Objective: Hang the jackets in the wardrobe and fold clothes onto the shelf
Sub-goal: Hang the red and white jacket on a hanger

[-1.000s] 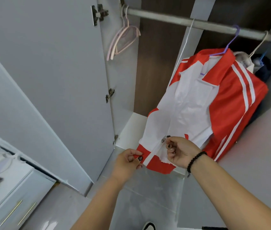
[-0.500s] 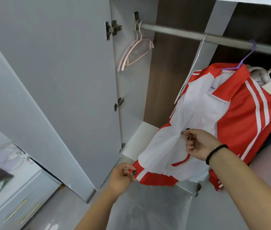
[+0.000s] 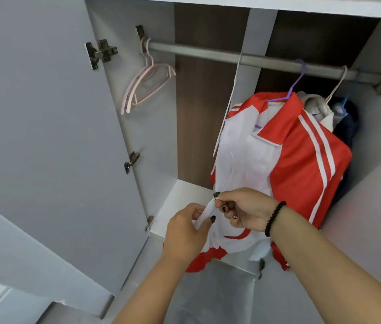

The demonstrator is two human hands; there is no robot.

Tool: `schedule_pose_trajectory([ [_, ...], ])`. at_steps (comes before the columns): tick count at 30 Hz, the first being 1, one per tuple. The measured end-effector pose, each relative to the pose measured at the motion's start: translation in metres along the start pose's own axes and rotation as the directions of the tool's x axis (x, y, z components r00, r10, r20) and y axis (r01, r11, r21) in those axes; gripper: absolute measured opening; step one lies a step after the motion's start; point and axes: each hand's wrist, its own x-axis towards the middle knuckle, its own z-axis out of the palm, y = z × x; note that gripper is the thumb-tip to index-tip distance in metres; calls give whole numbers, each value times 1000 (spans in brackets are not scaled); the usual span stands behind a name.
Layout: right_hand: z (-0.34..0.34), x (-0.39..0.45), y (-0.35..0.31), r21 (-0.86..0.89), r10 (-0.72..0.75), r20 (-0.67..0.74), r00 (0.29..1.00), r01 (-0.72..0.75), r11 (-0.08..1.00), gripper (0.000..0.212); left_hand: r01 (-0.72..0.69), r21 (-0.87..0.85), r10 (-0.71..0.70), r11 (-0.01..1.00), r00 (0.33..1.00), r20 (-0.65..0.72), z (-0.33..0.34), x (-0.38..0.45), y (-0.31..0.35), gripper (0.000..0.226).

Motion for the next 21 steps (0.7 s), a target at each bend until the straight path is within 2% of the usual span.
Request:
schedule_pose_trajectory([
  [3,-12,8,-6,28,9,-75,997,-7,1000,31,42,33,-44,999,998,37,11,25,-5,28],
  [8,-31,36,-18,177,75,-217,973,-36,983,25,121,130,-146,984,968,203,22,74,-25,32],
  [13,-54,68,-50,372,96,-302,949,25,928,22,131,238,-204,962,926,316,37,129,-49,30],
  [16,-68,81,-72,399,85,-355,931,69,914,23,141,306,-253,941,897,363,42,154,-63,30],
  [18,-75,88,-83,372,64,-375,925,87,924,24,100,326,-234,940,885,403,47,169,-62,24],
  [21,-80,93,-94,322,30,-397,917,109,940,26,-35,212,-69,977,883,464,55,192,-35,14],
])
